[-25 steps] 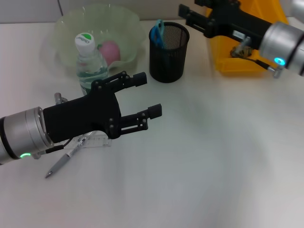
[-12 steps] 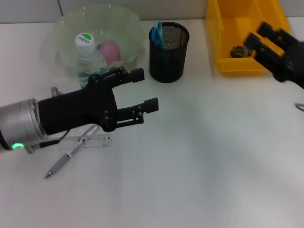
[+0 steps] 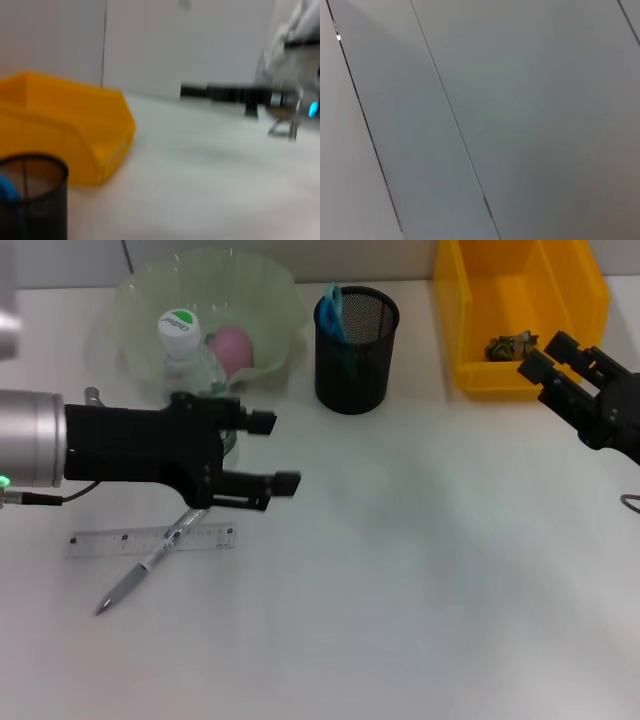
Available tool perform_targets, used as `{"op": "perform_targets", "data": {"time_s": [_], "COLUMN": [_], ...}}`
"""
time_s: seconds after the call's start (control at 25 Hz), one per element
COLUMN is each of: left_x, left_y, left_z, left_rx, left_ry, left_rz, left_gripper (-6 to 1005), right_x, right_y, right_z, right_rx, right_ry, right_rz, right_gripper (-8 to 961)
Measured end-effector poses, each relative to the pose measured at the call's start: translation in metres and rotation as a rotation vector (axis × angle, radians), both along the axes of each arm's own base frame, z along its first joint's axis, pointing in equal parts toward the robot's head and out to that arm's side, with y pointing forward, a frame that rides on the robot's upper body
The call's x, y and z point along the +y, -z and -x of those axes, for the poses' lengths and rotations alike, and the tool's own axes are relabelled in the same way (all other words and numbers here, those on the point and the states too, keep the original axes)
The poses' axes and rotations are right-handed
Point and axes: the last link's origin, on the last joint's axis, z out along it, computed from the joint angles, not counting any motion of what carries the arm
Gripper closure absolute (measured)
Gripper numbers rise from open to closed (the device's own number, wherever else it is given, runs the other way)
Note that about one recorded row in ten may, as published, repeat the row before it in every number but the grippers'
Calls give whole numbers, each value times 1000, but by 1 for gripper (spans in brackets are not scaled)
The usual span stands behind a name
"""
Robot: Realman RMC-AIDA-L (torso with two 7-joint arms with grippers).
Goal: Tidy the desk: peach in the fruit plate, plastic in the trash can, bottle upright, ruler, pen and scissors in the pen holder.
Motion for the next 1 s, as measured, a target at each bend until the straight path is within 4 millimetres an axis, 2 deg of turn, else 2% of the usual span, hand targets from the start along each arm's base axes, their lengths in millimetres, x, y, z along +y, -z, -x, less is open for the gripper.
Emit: {"op": "perform_targets", "data": {"time_s": [0.16,0.48,0.56,0.68,1.0], "left_x": [8,18,18,22,24], "left_y": [5,14,14,20,31], "left_z": [-5,0,0,2,2], "left_rx": [140,400,400,501,563], "left_ry": [-15,-49,-49,-36,-13], "left_rz": [55,122,122,134,139], "left_gripper": [215,215,215,215,215], "right_x": [2,6,7,10,14], "right_y": [4,11,13,16,19], "right_z": [2,7,8,10,14], "right_rx": [6,24,31,37,39], "right_ry": [2,0,4,7,5], "right_rz": [12,34,40,44,48], "right_gripper": [364,364,364,365,364]}}
